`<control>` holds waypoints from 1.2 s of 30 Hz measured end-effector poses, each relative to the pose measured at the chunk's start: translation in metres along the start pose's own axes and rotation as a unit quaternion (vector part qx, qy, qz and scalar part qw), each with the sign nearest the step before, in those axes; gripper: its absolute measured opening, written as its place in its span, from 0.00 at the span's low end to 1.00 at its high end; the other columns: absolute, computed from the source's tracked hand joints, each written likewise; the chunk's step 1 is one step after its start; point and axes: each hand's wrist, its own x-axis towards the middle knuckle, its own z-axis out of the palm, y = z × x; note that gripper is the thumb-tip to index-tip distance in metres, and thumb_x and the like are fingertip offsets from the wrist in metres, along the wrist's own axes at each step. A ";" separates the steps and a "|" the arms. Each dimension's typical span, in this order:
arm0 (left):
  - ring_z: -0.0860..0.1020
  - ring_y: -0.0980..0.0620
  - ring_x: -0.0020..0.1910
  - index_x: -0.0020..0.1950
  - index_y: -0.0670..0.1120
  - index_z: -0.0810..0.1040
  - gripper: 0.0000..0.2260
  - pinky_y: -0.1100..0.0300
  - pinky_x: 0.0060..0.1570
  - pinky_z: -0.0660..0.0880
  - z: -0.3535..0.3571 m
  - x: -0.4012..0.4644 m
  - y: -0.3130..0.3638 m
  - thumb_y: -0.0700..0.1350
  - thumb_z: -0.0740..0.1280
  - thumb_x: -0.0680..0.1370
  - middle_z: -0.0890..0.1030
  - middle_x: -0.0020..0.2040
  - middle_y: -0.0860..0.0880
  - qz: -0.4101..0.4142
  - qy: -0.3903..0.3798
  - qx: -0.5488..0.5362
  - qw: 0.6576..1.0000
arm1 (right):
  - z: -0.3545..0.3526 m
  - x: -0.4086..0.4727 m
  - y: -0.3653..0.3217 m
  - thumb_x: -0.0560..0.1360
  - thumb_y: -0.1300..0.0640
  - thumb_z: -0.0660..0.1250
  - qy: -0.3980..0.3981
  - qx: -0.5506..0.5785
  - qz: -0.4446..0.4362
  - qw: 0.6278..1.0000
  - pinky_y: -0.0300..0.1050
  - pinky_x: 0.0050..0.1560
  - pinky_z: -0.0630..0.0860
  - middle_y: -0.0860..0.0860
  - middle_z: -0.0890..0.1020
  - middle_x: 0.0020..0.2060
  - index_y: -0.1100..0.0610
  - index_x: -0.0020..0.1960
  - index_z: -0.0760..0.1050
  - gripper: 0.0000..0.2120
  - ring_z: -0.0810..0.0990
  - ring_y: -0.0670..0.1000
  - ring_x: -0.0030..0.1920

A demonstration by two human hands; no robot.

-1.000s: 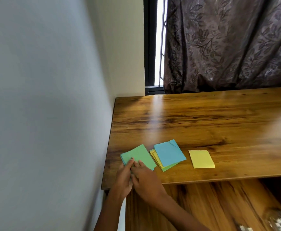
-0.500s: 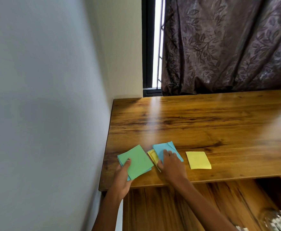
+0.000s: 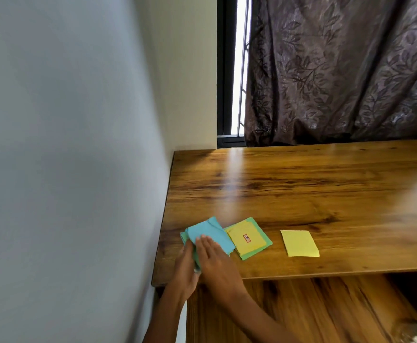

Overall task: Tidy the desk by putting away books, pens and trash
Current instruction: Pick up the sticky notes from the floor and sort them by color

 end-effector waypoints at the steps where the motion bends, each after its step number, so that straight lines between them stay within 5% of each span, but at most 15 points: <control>1: 0.69 0.39 0.69 0.72 0.40 0.65 0.19 0.52 0.63 0.73 -0.002 -0.011 0.003 0.47 0.53 0.83 0.68 0.71 0.37 -0.029 0.039 -0.047 0.998 | 0.009 0.000 -0.002 0.75 0.63 0.65 -0.028 0.006 -0.021 0.999 0.48 0.70 0.49 0.58 0.55 0.75 0.59 0.76 0.48 0.36 0.54 0.55 0.76; 2: 0.66 0.37 0.71 0.73 0.39 0.62 0.20 0.45 0.69 0.66 -0.004 -0.021 0.002 0.47 0.53 0.83 0.66 0.72 0.37 -0.007 0.045 0.152 0.987 | 0.014 0.000 -0.002 0.78 0.64 0.60 -0.039 0.011 -0.028 0.999 0.47 0.71 0.44 0.58 0.50 0.76 0.59 0.76 0.44 0.34 0.48 0.55 0.76; 3: 0.70 0.39 0.68 0.71 0.40 0.65 0.21 0.42 0.68 0.67 -0.001 -0.020 0.004 0.51 0.53 0.83 0.72 0.68 0.38 -0.002 0.070 0.135 0.988 | 0.018 0.001 -0.003 0.79 0.63 0.57 -0.040 0.010 -0.030 0.999 0.47 0.70 0.41 0.58 0.49 0.76 0.58 0.76 0.43 0.32 0.47 0.55 0.76; 4: 0.79 0.44 0.59 0.64 0.42 0.72 0.22 0.47 0.59 0.75 0.005 -0.023 0.009 0.57 0.53 0.82 0.80 0.59 0.42 -0.072 -0.024 -0.063 0.995 | 0.020 0.001 -0.003 0.80 0.63 0.56 -0.039 0.011 -0.036 0.999 0.46 0.70 0.39 0.58 0.49 0.76 0.58 0.76 0.44 0.30 0.47 0.55 0.77; 6: 0.84 0.51 0.43 0.52 0.43 0.76 0.23 0.54 0.43 0.79 0.006 -0.012 0.013 0.61 0.55 0.78 0.85 0.43 0.46 0.005 0.022 0.076 0.997 | 0.021 0.002 -0.001 0.81 0.59 0.54 -0.041 0.034 -0.049 0.997 0.45 0.70 0.39 0.56 0.53 0.76 0.57 0.76 0.49 0.26 0.50 0.54 0.77; 8: 0.83 0.47 0.44 0.53 0.41 0.75 0.16 0.50 0.48 0.78 0.001 -0.016 0.025 0.53 0.59 0.79 0.83 0.44 0.43 0.065 0.016 0.074 0.995 | 0.016 0.001 0.005 0.81 0.54 0.54 0.008 0.103 -0.039 0.994 0.45 0.72 0.56 0.55 0.67 0.72 0.55 0.73 0.60 0.21 0.64 0.54 0.72; 10: 0.81 0.45 0.46 0.58 0.40 0.73 0.11 0.49 0.50 0.76 0.005 -0.015 0.019 0.46 0.60 0.80 0.81 0.48 0.41 0.107 0.012 0.090 0.990 | 0.006 0.001 0.016 0.80 0.52 0.56 0.103 0.185 0.043 0.976 0.42 0.58 0.73 0.51 0.78 0.60 0.54 0.64 0.71 0.15 0.77 0.49 0.59; 12: 0.79 0.45 0.48 0.61 0.41 0.71 0.11 0.50 0.51 0.75 0.012 -0.017 0.017 0.43 0.59 0.80 0.80 0.52 0.41 0.114 0.012 0.090 0.989 | -0.003 0.006 0.035 0.78 0.54 0.60 0.188 0.198 0.135 0.953 0.39 0.53 0.72 0.50 0.79 0.56 0.54 0.59 0.74 0.12 0.77 0.48 0.55; 14: 0.79 0.45 0.48 0.60 0.43 0.70 0.10 0.51 0.51 0.74 0.014 -0.018 0.021 0.44 0.60 0.80 0.79 0.54 0.41 0.107 0.031 0.094 0.989 | -0.006 0.012 0.057 0.77 0.51 0.62 0.161 0.142 0.209 0.954 0.44 0.61 0.68 0.53 0.75 0.63 0.55 0.64 0.70 0.17 0.71 0.52 0.63; 17: 0.79 0.46 0.47 0.59 0.43 0.71 0.10 0.52 0.49 0.75 0.015 -0.019 0.020 0.44 0.61 0.80 0.79 0.54 0.41 0.090 0.041 0.099 0.990 | -0.004 0.011 0.082 0.74 0.41 0.63 0.011 0.109 0.303 0.947 0.52 0.71 0.58 0.54 0.57 0.74 0.54 0.74 0.52 0.36 0.55 0.56 0.74; 19: 0.79 0.46 0.47 0.60 0.42 0.71 0.11 0.53 0.48 0.75 0.013 -0.016 0.019 0.44 0.61 0.80 0.79 0.54 0.40 0.088 0.044 0.100 0.990 | 0.001 0.007 0.090 0.72 0.38 0.64 -0.017 0.108 0.321 0.941 0.53 0.72 0.57 0.54 0.56 0.74 0.53 0.75 0.47 0.42 0.55 0.56 0.74; 29: 0.81 0.48 0.45 0.57 0.45 0.72 0.09 0.59 0.37 0.79 0.009 -0.012 0.019 0.46 0.62 0.79 0.81 0.53 0.42 0.081 0.052 0.100 0.990 | -0.006 0.005 0.091 0.70 0.38 0.68 0.006 0.109 0.308 0.945 0.50 0.70 0.62 0.52 0.64 0.71 0.53 0.74 0.51 0.42 0.61 0.54 0.72; 36: 0.81 0.47 0.45 0.55 0.46 0.72 0.07 0.57 0.40 0.78 0.009 -0.012 0.018 0.46 0.62 0.79 0.81 0.52 0.43 0.085 0.048 0.097 0.990 | -0.005 0.006 0.089 0.67 0.38 0.70 0.013 0.104 0.322 0.941 0.50 0.68 0.62 0.52 0.66 0.69 0.52 0.72 0.53 0.43 0.61 0.54 0.70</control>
